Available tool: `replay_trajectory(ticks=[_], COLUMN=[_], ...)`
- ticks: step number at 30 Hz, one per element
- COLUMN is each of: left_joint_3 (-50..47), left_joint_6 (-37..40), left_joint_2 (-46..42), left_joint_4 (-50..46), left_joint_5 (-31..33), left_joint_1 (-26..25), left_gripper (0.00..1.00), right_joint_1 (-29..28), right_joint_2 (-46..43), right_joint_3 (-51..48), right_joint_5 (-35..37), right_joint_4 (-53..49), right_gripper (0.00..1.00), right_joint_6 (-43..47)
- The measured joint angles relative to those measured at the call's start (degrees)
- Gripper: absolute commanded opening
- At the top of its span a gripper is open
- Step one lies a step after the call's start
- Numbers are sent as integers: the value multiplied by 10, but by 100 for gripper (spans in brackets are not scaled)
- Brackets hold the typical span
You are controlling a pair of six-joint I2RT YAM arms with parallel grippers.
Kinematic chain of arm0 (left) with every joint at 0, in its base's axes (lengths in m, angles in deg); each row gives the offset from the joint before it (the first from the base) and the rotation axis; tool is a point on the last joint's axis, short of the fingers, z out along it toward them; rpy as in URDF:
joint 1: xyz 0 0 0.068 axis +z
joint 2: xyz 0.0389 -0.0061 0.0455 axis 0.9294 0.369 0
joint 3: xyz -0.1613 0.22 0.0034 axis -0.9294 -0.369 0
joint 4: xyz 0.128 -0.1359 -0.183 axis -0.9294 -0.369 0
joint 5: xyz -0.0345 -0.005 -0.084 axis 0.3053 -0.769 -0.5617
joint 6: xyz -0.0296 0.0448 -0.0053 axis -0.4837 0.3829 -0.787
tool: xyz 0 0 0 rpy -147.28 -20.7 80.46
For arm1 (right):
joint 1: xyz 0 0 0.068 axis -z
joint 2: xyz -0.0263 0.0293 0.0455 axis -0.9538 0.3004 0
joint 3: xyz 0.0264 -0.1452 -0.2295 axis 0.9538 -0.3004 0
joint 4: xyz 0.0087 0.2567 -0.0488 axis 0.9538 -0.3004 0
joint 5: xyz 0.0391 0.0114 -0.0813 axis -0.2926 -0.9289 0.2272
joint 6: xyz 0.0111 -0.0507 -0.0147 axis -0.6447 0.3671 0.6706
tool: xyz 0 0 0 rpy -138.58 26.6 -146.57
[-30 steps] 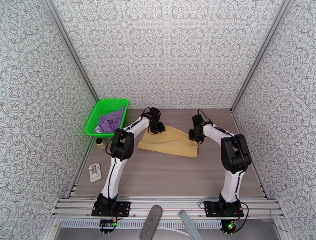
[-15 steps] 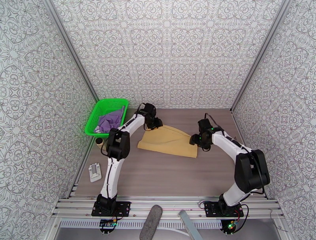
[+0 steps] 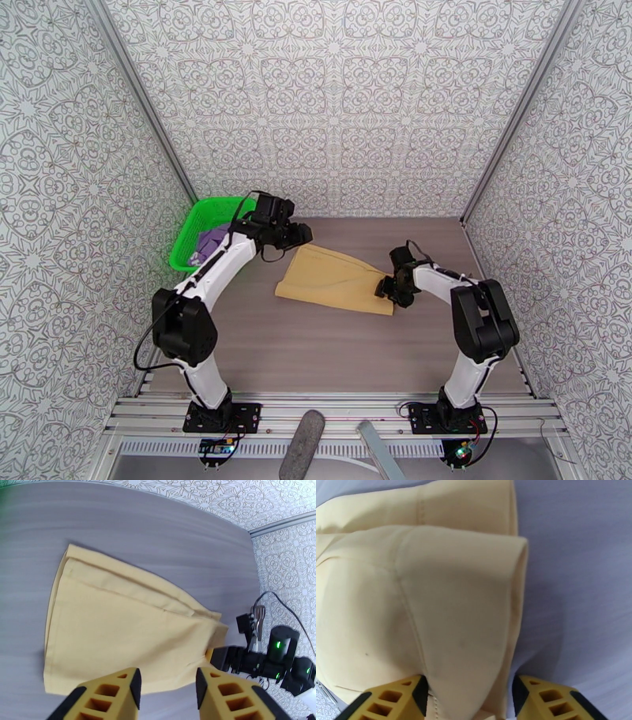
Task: Fold and stack the mixed laundry pile
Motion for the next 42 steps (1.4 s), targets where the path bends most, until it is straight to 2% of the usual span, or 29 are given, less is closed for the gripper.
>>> replay_trajectory(ticks=[6, 9, 12, 15, 16, 23, 26, 35, 39, 42], left_joint_3=[-44, -58, -75, -88, -90, -109, -126, -166, -152, -105], left_joint_6=[0, 0, 0, 0, 0, 0, 2, -32, -69, -100], left_joint_2=[-12, -25, -44, -57, -61, -83, -96, -85, -21, 59], left_joint_4=[-1, 0, 1, 2, 1, -6, -12, 28, 89, 127], left_joint_5=[0, 0, -1, -2, -2, -2, -2, -41, -75, -99], left_joint_1=[2, 6, 14, 24, 26, 25, 12, -99, -155, -195], left_gripper=[44, 44, 44, 44, 44, 44, 39, 22, 15, 13], right_joint_1=[-7, -16, -23, -30, -32, -35, -34, 8, 18, 24], right_joint_2=[20, 34, 45, 48, 47, 40, 39, 7, 8, 11], right_joint_3=[25, 44, 56, 58, 57, 66, 92, 205, 249, 283], right_joint_5=[26, 48, 56, 48, 46, 59, 94, 132, 137, 136], right_joint_4=[-32, -56, -62, -46, -39, -41, -88, -190, -216, -237], right_gripper=[47, 39, 24, 3, 0, 0, 0, 0, 0, 0], right_joint_6=[-7, -8, -8, -9, -11, 7, 37, 181, 237, 273])
